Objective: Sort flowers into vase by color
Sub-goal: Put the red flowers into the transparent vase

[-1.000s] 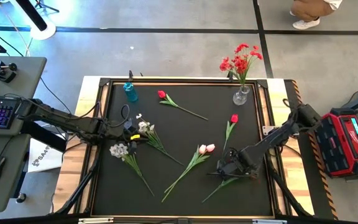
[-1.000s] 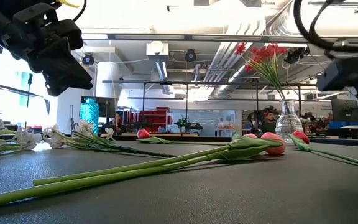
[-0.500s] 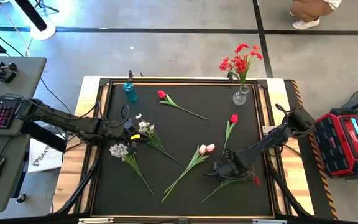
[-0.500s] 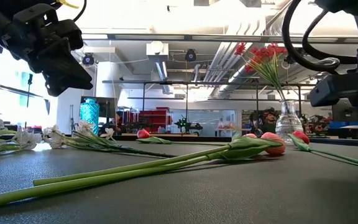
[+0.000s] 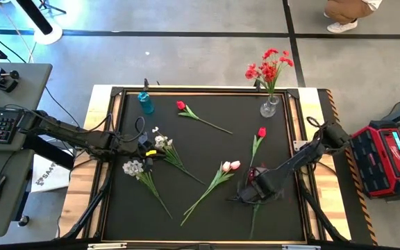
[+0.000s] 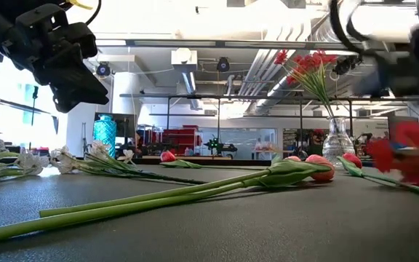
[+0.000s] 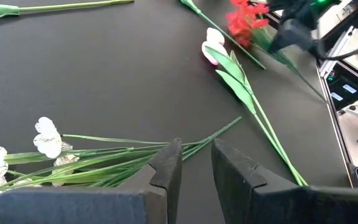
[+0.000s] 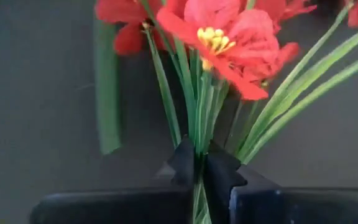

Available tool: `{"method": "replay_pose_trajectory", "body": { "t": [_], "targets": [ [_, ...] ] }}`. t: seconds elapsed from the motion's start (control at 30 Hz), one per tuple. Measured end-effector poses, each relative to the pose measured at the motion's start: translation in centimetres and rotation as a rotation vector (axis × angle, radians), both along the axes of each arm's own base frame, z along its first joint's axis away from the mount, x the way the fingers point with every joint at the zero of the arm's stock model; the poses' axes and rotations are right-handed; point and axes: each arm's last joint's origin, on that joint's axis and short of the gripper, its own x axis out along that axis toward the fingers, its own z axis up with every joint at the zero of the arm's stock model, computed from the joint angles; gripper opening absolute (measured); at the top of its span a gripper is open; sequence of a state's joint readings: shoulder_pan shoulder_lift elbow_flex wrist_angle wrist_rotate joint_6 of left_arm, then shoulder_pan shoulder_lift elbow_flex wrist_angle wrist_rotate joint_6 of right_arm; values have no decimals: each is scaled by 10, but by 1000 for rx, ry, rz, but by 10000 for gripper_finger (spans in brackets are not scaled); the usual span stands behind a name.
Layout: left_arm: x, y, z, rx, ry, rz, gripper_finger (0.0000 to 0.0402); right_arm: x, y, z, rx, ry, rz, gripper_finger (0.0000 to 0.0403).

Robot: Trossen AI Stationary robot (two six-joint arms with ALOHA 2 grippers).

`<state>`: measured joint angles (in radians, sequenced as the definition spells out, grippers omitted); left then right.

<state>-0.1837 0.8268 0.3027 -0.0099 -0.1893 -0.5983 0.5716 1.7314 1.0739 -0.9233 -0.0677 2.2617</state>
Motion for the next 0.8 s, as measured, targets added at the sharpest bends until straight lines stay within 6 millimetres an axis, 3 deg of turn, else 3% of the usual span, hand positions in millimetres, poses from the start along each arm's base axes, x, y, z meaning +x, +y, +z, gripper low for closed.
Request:
{"method": "replay_pose_trajectory", "body": {
  "t": [0.33, 0.47, 0.63, 0.8],
  "targets": [
    [1, 0, 1, -2, -15, 2, 74, -2, -15, 76, -409, 102, 59, 2],
    [1, 1, 2, 16, -20, 19, 74, 4, -19, 104, -633, -88, 212, 1],
    [2, 0, 5, 26, -53, 15, 74, 12, -28, 124, -826, -169, 381, 0],
    [3, 0, 6, 26, -70, 17, 74, 19, -44, 131, -838, -99, 504, 0]
  ]
}}
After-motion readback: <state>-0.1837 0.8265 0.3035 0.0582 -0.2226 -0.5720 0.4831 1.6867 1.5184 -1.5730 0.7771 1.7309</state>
